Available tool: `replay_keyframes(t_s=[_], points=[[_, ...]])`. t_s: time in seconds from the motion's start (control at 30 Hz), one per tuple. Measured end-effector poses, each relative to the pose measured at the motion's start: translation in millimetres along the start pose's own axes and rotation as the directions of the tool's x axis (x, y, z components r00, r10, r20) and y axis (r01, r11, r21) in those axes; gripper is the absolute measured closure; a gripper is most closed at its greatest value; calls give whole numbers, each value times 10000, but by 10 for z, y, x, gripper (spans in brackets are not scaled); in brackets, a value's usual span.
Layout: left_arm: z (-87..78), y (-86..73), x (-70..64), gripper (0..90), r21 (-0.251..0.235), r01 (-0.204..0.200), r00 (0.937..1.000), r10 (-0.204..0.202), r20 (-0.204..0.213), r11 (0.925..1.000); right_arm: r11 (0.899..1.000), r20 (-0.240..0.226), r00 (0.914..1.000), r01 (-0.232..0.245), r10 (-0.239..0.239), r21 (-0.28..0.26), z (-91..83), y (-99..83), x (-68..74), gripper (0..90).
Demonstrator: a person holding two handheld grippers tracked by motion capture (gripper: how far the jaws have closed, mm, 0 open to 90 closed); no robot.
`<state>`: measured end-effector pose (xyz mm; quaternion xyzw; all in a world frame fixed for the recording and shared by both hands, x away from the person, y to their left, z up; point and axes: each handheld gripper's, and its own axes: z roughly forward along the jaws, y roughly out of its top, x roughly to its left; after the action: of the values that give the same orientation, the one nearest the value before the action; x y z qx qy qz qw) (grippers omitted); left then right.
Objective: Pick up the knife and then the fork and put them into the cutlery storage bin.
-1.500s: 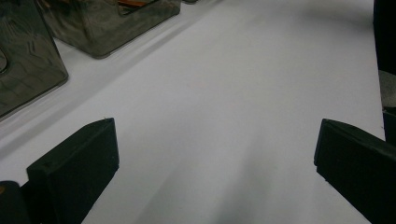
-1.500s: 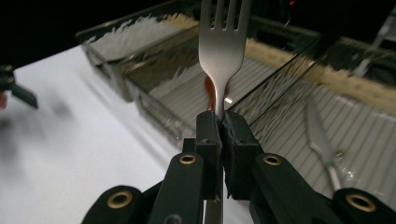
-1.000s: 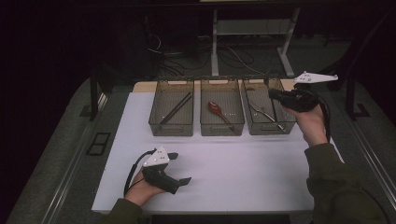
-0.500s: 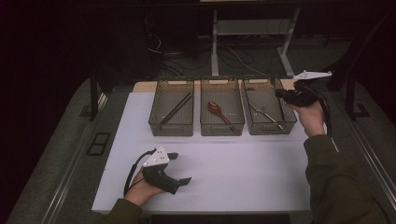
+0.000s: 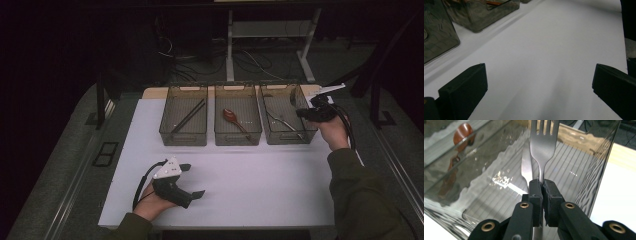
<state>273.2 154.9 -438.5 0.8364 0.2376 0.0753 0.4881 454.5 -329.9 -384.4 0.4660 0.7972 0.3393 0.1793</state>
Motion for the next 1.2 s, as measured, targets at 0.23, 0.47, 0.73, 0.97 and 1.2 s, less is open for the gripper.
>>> replay_keyframes(t_s=[0.23, 0.47, 0.73, 0.97, 1.2], points=[[-2, 0, -2, 0, -11, 19, 10000, -19, 8, 10000, 9994, -119, 9998, 153, -150, 306, 83, 9, 43, 797], [-6, 0, -3, 0, 1, 9, 10000, -9, 0, 10000, 9996, -354, 9991, -258, 253, -128, 88, 14, 27, 637], [-7, -1, 0, 0, 25, -2, 10000, 2, 12, 10000, 9921, -561, 9944, -943, 898, -826, -13, 3, -28, 446], [-27, -3, 14, 0, -15, 46, 10000, -47, -55, 10000, 9892, -771, 9947, -769, 676, -1247, -126, -27, 23, 349], [-63, -12, 53, 0, -76, 124, 9998, -125, -152, 9999, 9890, -668, 9976, -294, 199, -1448, -235, -53, 191, 279]])
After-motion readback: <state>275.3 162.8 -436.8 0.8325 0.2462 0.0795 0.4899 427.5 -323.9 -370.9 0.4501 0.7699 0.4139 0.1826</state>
